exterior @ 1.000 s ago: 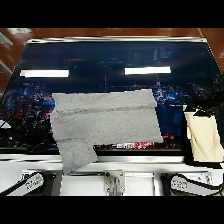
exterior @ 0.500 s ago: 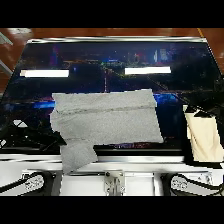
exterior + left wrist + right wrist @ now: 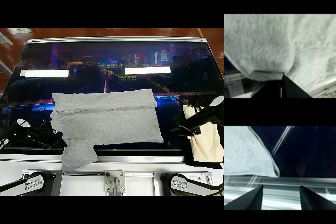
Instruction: Fold the shirts.
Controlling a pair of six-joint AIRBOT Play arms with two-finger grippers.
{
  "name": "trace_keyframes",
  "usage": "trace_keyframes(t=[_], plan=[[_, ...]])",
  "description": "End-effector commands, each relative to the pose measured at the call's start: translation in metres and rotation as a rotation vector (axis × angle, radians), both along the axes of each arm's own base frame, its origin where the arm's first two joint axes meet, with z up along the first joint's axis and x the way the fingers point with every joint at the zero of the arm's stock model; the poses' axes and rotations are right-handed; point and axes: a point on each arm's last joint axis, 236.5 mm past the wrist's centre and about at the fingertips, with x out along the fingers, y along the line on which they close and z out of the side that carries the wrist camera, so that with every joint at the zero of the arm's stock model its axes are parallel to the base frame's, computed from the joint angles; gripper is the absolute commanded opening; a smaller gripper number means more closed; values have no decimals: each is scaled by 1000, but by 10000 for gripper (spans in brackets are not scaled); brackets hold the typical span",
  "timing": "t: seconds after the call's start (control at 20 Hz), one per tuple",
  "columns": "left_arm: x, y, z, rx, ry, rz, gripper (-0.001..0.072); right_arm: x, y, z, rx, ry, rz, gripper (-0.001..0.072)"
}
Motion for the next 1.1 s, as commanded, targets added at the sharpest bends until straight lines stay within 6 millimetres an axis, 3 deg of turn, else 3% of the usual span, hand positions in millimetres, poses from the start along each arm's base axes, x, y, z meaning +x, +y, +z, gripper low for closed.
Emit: trace_keyframes(t=[0.0,0.15,0.4,0.65,0.7,0.8,0.85,0.9,1.05], plan=[[-5,-4,7,-28,-1,-35,31,-13,18,-26,47,1,-30,573],[-2,-3,11,-19,-30,-34,31,-12,30,-32,83,-7,-69,573],[-1,-3,13,-17,-38,-33,31,-32,41,-47,116,54,-87,573],[-1,-3,13,-18,-37,-34,31,-19,60,-61,97,19,-51,562],[-1,-3,13,-18,-38,-34,31,-14,63,-64,79,3,-42,445],[0,-3,14,-16,-42,-34,31,-12,73,-64,75,-6,-16,105],[3,-1,16,-11,-56,-35,31,-13,75,-61,79,-7,10,56],[11,1,20,0,-83,-37,30,-11,76,-56,83,-24,35,56],[65,15,58,50,-274,-37,30,20,73,-24,74,-164,64,55]])
